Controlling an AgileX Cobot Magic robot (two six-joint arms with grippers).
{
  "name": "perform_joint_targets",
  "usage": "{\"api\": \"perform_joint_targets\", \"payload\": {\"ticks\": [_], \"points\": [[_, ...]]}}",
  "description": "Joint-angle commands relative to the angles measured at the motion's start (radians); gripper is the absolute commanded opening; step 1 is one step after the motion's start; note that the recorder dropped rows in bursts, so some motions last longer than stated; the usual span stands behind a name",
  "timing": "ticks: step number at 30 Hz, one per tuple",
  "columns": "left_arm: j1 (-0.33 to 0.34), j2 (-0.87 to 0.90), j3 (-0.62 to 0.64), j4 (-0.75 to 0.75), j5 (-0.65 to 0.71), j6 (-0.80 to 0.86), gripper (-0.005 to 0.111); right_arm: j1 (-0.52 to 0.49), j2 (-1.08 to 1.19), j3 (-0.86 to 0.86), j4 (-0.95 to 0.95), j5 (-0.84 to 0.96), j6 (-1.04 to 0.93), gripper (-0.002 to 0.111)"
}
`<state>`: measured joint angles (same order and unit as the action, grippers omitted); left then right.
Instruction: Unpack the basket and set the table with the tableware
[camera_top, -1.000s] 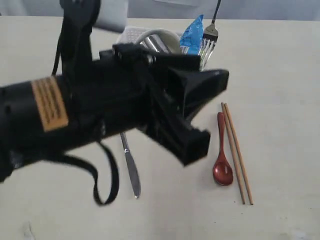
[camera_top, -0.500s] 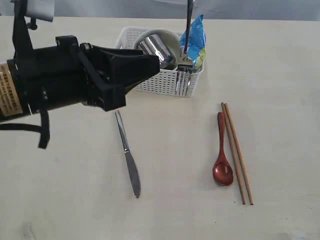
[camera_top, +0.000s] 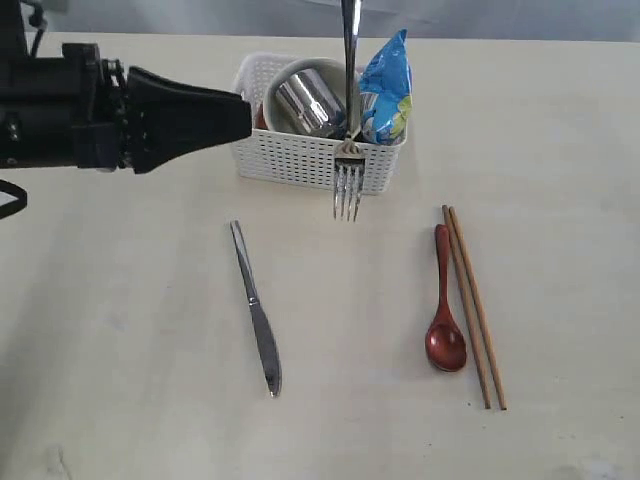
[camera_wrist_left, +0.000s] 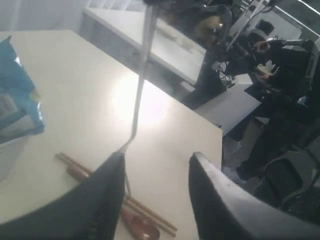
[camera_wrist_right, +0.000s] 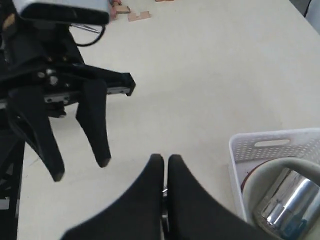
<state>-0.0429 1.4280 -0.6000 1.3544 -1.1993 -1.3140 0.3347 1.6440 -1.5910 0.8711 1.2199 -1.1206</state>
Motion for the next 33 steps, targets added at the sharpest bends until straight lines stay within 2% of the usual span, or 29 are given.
{"api": "perform_joint_targets", "payload": {"ticks": [1,7,11,13,16,18,23,28,33], "points": [[-0.004,0.075,-0.006,-0.002,-0.022,0.109,0.039,0.026,-0.007,0.002,0.046,0.001,-0.009,0.000],[-0.004,0.084,-0.006,-0.067,-0.022,0.154,0.040,0.134,-0.003,0.003,0.048,0.001,-0.009,0.000],[-0.004,0.084,-0.006,-0.053,-0.022,0.160,0.041,0.181,-0.003,0.003,0.048,0.001,0.002,0.000],[-0.004,0.084,-0.006,-0.038,-0.022,0.163,0.048,0.194,-0.003,0.003,0.048,0.001,0.015,0.000],[-0.004,0.084,-0.006,-0.016,-0.022,0.163,0.068,0.204,-0.003,0.003,0.048,0.001,0.026,0.000],[-0.004,0.084,-0.006,-0.009,-0.022,0.163,0.072,0.204,-0.003,0.003,0.048,0.001,0.026,0.000],[-0.004,0.084,-0.006,0.000,-0.022,0.163,0.067,0.202,-0.003,0.003,0.023,0.001,0.030,0.000],[-0.004,0.084,-0.006,0.000,-0.022,0.163,0.068,0.202,-0.003,0.003,-0.096,0.001,0.115,0.000],[-0.004,0.084,-0.006,0.000,-0.022,0.154,0.068,0.202,-0.003,0.003,-0.113,0.001,0.127,0.000]]}}
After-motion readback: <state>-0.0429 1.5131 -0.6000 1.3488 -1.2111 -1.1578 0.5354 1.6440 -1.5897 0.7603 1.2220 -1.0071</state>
